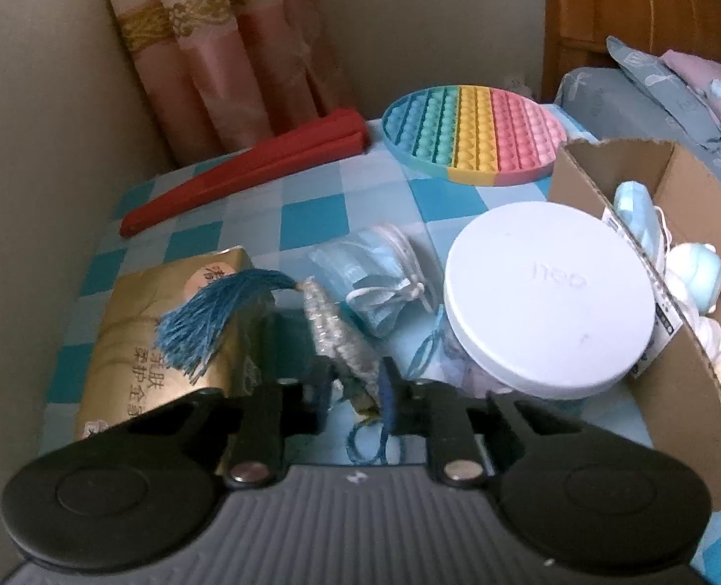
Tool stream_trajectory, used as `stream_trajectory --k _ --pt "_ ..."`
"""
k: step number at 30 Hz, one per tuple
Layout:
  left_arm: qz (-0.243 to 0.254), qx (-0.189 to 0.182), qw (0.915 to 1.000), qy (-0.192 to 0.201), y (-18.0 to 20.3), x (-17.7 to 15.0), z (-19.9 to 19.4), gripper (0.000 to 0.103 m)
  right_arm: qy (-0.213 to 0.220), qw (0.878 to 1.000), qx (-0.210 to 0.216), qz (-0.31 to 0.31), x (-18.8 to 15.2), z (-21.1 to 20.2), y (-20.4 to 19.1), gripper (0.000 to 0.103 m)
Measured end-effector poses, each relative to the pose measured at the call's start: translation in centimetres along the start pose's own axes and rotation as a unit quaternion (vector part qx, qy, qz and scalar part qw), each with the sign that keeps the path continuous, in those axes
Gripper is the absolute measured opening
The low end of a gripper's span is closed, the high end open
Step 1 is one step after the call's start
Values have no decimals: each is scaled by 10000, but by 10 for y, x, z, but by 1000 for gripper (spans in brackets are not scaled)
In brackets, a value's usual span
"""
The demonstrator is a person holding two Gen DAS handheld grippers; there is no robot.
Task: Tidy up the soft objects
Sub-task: 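Lower the left gripper onto the silver glittery pouch and close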
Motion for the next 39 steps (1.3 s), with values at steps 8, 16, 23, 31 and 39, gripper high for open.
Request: stream_trajectory --k 8,16,23,31,39 --pt "-52 -138 9999 84 -4 2 -10 4 18 10000 3 -20 0 -1 -1 103" --pt "-46 -143 9999 -21 -4 -1 -16 26 41 10000 25 -31 0 -2 -3 103" --pt "-32 41 9999 -103 1 -6 -1 30 10 10000 42 4 -2 -2 -2 103" --pt "-114 148 9996 -194 -1 -8 15 38 0 9999 104 59 -3 -2 0 103" --pt "-276 -8 9994 -221 -4 -8 17 18 0 9999 102 -51 -3 -1 -3 103"
Point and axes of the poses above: each gripper's, at about its wrist camera, not at the fingertips, and z roughly the way its jaws point, y to its right, x to its top, the point moved 1 cm from there along z, roughly the way its jaws point, and after that the axes turned 11 degrees about y, right-handed, at the moved point
